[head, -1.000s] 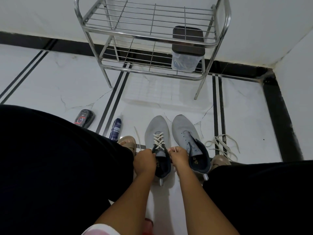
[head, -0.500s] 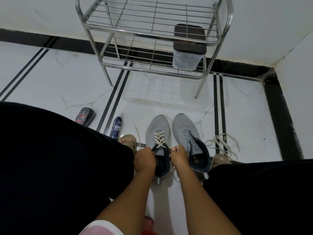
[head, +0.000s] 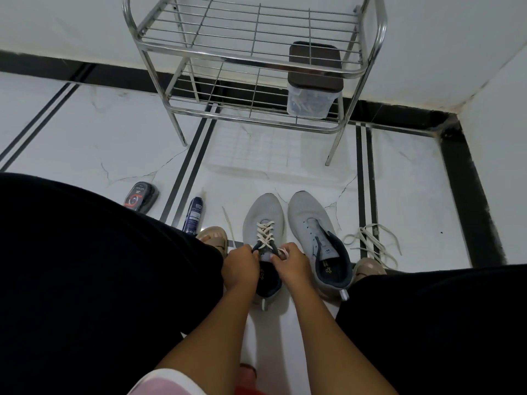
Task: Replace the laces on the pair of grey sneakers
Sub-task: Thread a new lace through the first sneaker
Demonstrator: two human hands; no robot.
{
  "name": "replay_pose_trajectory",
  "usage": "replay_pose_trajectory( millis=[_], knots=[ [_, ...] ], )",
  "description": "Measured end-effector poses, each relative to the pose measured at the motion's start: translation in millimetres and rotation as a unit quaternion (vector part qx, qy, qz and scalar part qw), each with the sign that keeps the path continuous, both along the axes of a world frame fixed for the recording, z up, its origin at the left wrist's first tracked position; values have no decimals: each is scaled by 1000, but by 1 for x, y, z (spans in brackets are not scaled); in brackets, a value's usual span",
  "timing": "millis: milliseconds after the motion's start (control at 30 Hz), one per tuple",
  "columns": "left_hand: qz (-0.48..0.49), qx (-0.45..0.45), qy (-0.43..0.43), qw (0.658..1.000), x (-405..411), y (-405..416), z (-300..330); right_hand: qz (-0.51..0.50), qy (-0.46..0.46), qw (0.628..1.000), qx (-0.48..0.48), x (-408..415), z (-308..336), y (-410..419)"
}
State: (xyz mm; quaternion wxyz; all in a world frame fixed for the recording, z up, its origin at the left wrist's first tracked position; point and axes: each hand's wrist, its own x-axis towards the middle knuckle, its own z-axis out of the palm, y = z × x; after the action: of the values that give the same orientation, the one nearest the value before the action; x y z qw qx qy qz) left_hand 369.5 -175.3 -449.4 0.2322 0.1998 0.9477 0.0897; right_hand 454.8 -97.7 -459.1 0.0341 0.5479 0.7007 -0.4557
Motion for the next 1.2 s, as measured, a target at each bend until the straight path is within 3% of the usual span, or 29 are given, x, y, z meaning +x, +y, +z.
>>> replay_pose_trajectory(
  millis=[367,467,567,667,700,767,900,933,1033,1200],
  knots=[
    [51,30,-20,998,-3,-2,-4,24,-51,997,46,-1,4,-2],
    [119,74,-90,986,-5,1,-2,15,-45,998,31,0,4,0],
    [273,127,-222,928,-16,7,-9,-28,-2,1000,8,3,9,-4],
    [421,242,-353,800,-17,11,4,-91,26,995,19,-1,20,-3],
    [427,263,-379,778,-17,12,11,-105,36,994,27,-4,24,0],
    [403,286,-408,768,-18,18,21,-131,69,989,29,-11,33,9],
    [289,328,-289,852,-22,30,41,-138,135,981,26,-20,60,28],
    [263,352,-261,860,-22,32,48,-136,162,977,26,-23,68,31],
    [190,429,-240,850,-24,36,74,-130,262,956,34,-29,96,39],
    [100,493,-242,830,-29,37,110,-104,330,936,59,-30,144,45]
  ],
)
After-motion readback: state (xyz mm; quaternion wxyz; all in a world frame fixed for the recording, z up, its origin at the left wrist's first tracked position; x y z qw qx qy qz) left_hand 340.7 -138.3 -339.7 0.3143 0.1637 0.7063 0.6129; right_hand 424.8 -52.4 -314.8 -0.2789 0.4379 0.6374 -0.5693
